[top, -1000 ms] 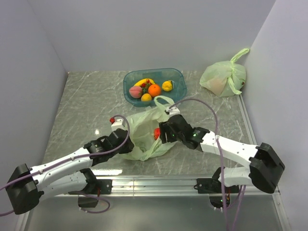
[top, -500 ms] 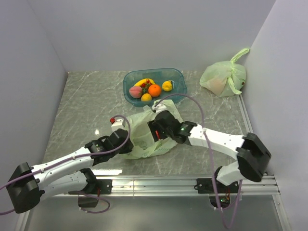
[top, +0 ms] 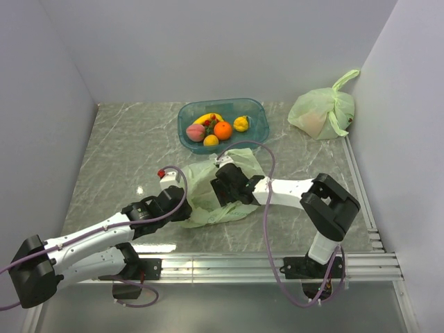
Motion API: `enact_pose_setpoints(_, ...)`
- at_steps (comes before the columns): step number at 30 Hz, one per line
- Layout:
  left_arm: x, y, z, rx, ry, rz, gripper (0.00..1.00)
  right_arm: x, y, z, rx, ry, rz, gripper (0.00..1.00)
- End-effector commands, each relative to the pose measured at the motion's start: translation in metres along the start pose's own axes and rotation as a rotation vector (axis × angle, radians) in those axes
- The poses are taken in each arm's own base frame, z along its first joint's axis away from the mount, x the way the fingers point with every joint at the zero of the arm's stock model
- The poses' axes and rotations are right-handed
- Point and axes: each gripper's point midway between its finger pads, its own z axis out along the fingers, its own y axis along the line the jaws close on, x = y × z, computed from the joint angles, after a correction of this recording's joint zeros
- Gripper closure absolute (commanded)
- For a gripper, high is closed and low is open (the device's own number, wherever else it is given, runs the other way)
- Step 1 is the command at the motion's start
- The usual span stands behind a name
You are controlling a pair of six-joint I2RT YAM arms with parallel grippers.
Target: Untie the knot of the plastic bag and take out the fruit
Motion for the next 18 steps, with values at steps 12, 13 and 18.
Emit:
enact_pose_setpoints(12, -0.005, 0.006, 0.0, -0.042, -0.027, -0.021, 0.76, -0.064, 0.008, -0.078, -0.14, -0.299, 0.017, 0.85)
enact_pose_setpoints(13, -0.005, 0.007, 0.0, -0.051, -0.03, -0.031, 0.76, -0.074, 0.011, -0.094, -0.175, -0.34, 0.004, 0.85)
enact_pose_setpoints(18, -0.005, 0.008, 0.001, -0.07, -0.026, -0.038, 0.77, -0.11, 0.023, -0.148, -0.312, -0.475, -0.04, 0.86)
